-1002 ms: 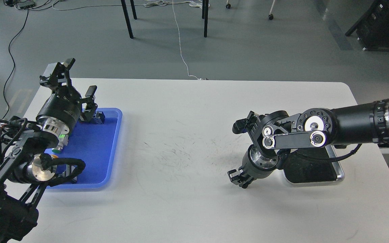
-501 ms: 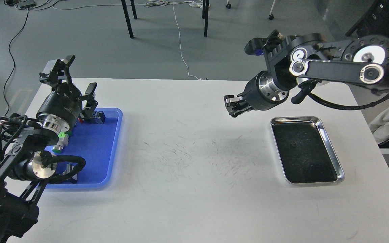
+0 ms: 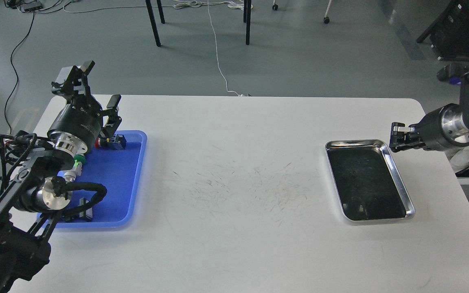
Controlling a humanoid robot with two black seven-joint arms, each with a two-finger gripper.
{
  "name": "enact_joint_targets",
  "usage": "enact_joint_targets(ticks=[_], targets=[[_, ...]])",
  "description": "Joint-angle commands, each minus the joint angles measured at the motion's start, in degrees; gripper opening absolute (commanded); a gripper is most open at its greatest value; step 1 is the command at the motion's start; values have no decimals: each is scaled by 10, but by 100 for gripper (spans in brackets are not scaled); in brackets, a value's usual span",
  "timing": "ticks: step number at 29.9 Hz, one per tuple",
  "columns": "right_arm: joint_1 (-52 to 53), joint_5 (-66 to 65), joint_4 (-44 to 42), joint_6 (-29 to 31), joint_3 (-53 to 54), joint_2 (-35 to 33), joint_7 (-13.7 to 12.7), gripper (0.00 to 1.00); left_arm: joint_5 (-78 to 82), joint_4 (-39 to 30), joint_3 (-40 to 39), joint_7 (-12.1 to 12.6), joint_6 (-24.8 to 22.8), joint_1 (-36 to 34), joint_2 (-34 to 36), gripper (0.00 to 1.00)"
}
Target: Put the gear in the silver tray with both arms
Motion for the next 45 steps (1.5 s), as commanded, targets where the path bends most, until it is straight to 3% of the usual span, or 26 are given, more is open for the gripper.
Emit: enact_joint_targets(ticks=[1,16,31,39,40,43,45], targets=[[-43,-33,10,0,4,0,0,1,0,0,1,1,6,-2,1,98],[-109,-54,5,0,20,5,0,6,1,5,2,1,9,-16,3,98],[-152,-55,-38,0,63,60,0,10,1,5,2,1,9,-17,4,98],[-170,-55,-50,0,84,66,0,30,1,5,2,1,9,-17,4,98],[-171,-55,-52,0,86,68,0,36,1,5,2,1,9,-17,4,98],[-172,-54,-54,0,103,68,0,80,1,5,2,1,9,-18,4,98],[-174,-52,-54,0,115,68,0,89,1,5,2,1,9,-18,4,98]])
